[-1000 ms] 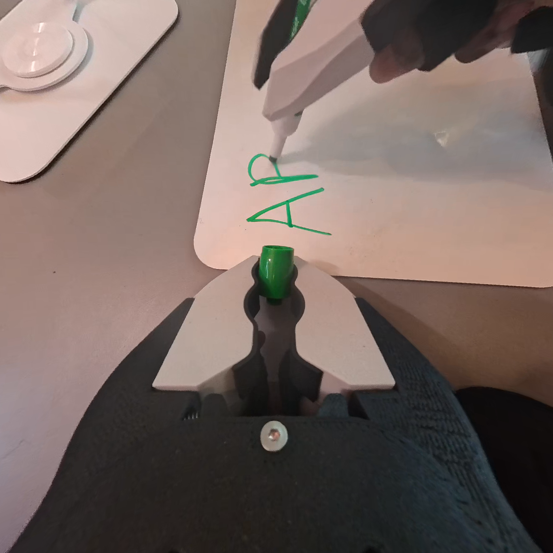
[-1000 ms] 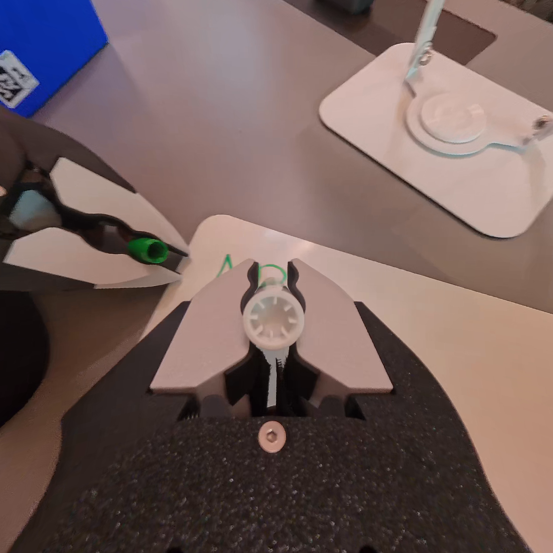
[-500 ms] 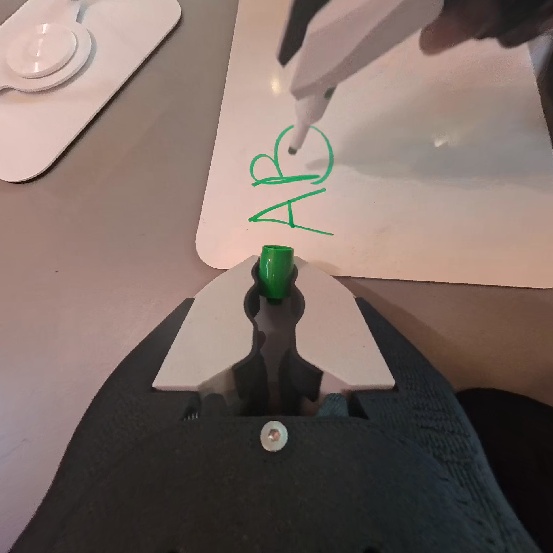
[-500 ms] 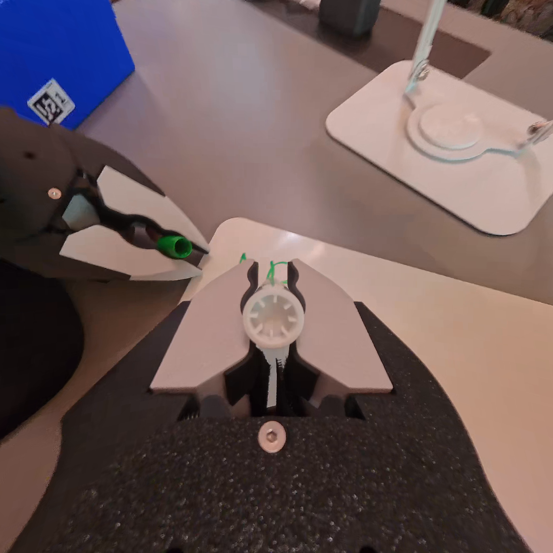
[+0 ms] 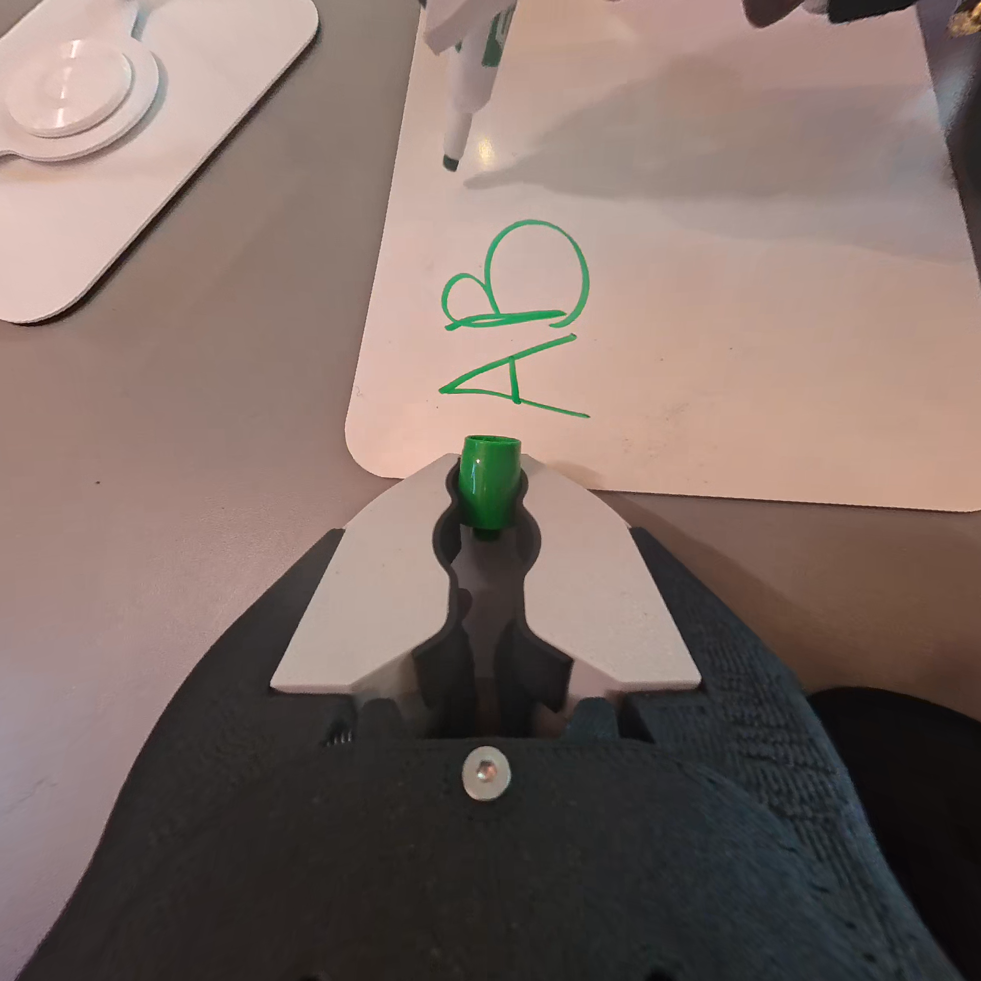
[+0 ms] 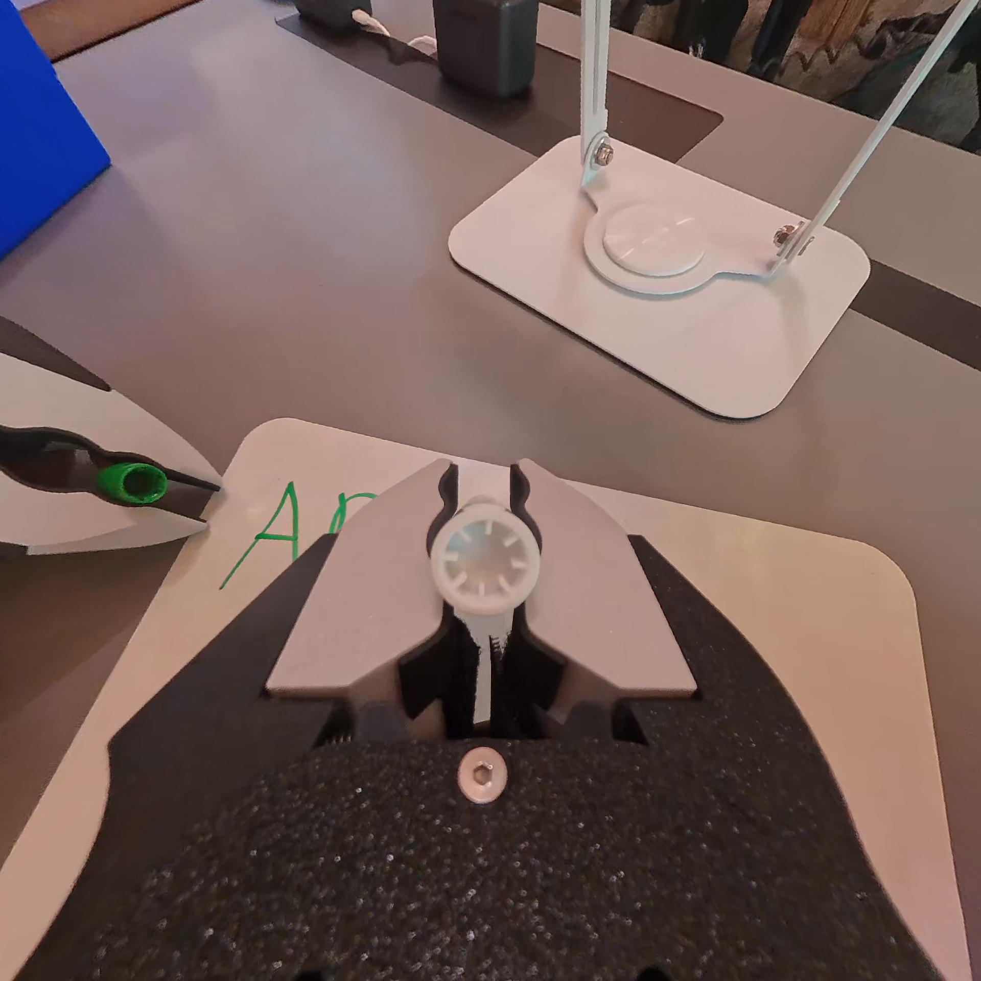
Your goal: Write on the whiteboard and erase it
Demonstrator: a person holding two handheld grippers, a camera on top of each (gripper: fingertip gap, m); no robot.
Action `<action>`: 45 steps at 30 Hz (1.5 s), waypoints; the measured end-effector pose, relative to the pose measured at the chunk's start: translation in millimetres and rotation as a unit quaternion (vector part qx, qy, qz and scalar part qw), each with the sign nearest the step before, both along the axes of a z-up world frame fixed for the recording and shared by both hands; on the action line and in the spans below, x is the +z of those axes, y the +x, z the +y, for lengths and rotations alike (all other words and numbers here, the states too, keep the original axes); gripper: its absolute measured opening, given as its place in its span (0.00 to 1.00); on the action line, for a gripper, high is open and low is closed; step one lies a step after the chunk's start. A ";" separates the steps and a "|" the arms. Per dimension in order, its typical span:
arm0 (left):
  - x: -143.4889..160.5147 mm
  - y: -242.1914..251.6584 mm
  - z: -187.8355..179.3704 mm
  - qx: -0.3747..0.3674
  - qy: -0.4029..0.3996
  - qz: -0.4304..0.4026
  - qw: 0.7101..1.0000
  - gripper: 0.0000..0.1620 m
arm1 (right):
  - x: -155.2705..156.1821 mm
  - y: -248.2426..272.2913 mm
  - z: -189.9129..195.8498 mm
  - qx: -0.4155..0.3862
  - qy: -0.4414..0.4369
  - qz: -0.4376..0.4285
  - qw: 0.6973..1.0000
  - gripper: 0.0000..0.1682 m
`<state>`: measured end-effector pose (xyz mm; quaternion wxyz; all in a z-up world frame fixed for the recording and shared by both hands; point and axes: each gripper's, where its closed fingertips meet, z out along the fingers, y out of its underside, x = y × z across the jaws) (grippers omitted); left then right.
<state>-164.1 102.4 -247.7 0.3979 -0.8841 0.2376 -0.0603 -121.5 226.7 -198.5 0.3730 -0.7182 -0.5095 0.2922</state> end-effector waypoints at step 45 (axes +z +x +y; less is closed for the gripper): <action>-0.7 -0.3 0.6 0.000 0.002 -0.001 1.000 0.10 | -8.1 13.1 31.4 -0.031 0.006 -0.061 0.998 0.11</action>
